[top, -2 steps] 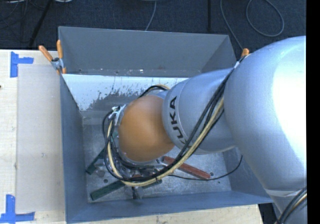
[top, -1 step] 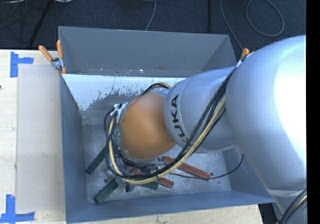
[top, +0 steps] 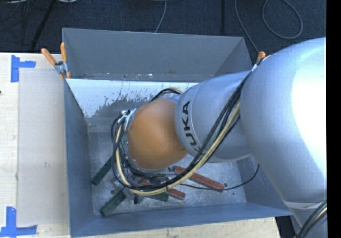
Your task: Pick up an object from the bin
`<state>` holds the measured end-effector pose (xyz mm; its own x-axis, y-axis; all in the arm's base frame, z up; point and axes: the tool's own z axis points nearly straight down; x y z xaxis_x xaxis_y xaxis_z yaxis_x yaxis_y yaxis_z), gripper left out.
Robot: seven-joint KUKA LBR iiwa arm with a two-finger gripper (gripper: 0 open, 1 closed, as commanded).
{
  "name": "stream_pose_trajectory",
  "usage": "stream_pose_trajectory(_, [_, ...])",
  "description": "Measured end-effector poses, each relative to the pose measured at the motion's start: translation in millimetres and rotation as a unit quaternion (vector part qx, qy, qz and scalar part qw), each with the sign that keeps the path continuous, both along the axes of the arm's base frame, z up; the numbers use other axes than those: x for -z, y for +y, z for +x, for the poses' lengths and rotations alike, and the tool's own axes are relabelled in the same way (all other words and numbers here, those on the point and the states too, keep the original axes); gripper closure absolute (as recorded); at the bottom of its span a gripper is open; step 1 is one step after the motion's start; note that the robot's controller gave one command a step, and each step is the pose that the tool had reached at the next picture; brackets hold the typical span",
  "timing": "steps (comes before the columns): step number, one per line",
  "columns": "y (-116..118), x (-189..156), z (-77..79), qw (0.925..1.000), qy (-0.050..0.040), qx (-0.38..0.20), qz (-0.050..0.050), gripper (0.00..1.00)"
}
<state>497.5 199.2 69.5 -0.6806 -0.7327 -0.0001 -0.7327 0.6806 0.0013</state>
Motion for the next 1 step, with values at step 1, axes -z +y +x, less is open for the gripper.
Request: stream_pose_trajectory(1, [-0.2, 0.1, 0.0, 1.0000, 0.0001, 0.001, 0.000, 1.00])
